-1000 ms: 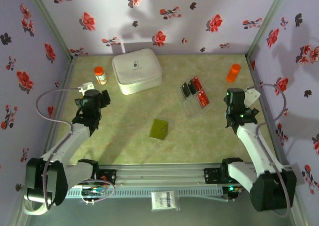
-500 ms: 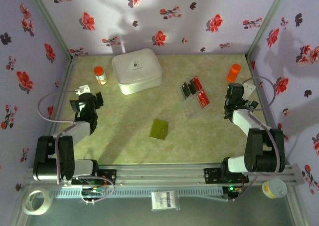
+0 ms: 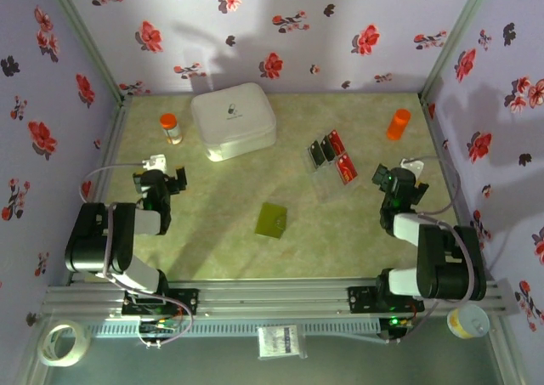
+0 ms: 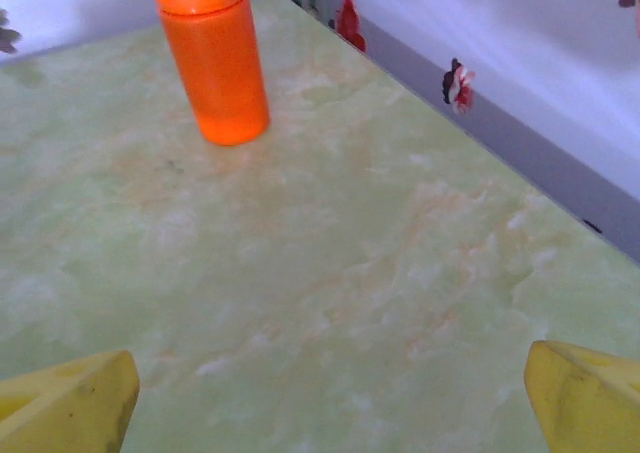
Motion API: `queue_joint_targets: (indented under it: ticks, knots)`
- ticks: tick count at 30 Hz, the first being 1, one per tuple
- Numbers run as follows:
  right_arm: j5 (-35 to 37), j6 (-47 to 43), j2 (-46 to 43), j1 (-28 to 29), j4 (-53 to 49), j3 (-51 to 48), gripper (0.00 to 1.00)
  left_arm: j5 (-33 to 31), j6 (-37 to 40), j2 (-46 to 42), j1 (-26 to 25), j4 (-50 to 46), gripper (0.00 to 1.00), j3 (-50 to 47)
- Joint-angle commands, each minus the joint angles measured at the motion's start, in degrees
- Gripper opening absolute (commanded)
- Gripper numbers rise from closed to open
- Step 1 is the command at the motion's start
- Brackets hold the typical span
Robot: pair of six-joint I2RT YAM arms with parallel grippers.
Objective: Put the credit cards into the card holder
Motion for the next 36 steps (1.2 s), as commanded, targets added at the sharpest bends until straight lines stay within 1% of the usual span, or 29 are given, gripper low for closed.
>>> queue_joint_targets:
  ticks: [1,2,4,5,6,7,8,9,11,12,13,14,15,16,17,18,19,21,24,28,29,30,36]
  knots:
    - [-2.96,0.73,4.66,-0.02,12.85,-1.09,0.99,1.21,1.87,0.36,-0.22,3.53,1.0,0.84]
    - [-3.41,-0.18,6.12,0.13,14.94,-0.62,0.99,1.21,1.94,0.49,-0.17,3.8,1.0,0.84]
    - [-7.24,-2.43,6.71,1.33,9.4,2.09,0.99,1.21,1.89,0.47,-0.24,3.58,1.0,0.93]
    - [-8.47,-2.93,8.78,1.47,11.02,1.77,0.99,1.27,1.87,0.55,-0.2,3.57,1.0,1.01]
    - [-8.61,-3.7,12.99,1.55,19.97,-0.13,0.99,1.26,1.78,0.55,-0.16,3.2,1.0,1.17]
    - [-9.17,-3.94,14.8,1.48,25.24,-0.69,1.0,1.34,1.65,0.58,-0.06,2.99,1.0,1.28]
    - [-9.6,-3.62,12.23,1.39,19.6,0.42,1.0,1.42,1.46,0.51,0.1,2.64,1.0,1.41]
    - [-9.44,-2.75,9.77,1.38,11.26,2.1,1.0,1.47,1.44,0.54,0.16,2.52,1.0,1.54]
    - [-9.82,-4.06,13.71,1.6,19.66,1.13,0.99,1.64,1.27,0.52,0.37,2.13,1.0,1.72]
    - [-8.54,-4.09,12.67,1.87,17.62,1.71,0.99,1.67,1.17,0.59,0.37,2.12,1.0,1.72]
    - [-5.9,-3.55,10.62,2.64,11.64,2.72,1.0,1.69,1.21,0.47,0.45,2.08,1.0,1.66]
    - [-3.44,-3.66,10.69,3.52,11.57,2.54,0.99,1.65,1.22,0.53,0.37,2.18,1.0,1.68]
    - [-0.45,-4.72,12.09,4.6,16.63,1.14,0.99,1.62,1.18,0.44,0.38,2.28,1.0,1.63]
    - [0.52,-5.51,12.56,5.06,18.77,0.64,0.99,1.62,1.25,0.46,0.38,2.37,1.0,1.55]
    - [0.03,-5.54,11.97,5.14,17.09,1.2,0.99,1.57,1.24,0.49,0.4,2.39,1.0,1.55]
    - [-0.37,-4.94,11.22,5.07,13.32,2.46,0.99,1.55,1.31,0.45,0.37,2.62,1.0,1.42]
    - [-1.05,-4.57,11.32,4.61,12.74,2.6,0.99,1.36,1.32,0.45,0.37,2.8,1.0,1.31]
    - [-1.09,-5.2,12.09,4.71,15.29,2.08,0.99,0.13,0.62,0.56,0.44,2.75,1.0,1.44]
    - [-1.05,-4.9,11.47,4.72,13.3,2.51,0.99,-0.11,0.59,0.45,0.49,2.86,1.0,1.35]
    - [-1.05,-5.0,12.02,4.68,13.03,3.02,0.99,-0.09,0.56,0.52,0.48,2.84,1.0,1.33]
    - [-3.51,-4.85,12.18,4.36,12.3,3.49,0.99,-0.08,0.6,0.46,0.48,2.91,1.0,1.29]
    - [-3.98,-4.84,12.22,4.13,12.4,3.46,0.99,-0.09,0.55,0.43,0.46,2.85,1.0,1.28]
    - [-4.65,-5.26,11.75,4.24,13.2,2.8,0.99,-0.11,0.54,0.5,0.46,2.84,1.0,1.31]
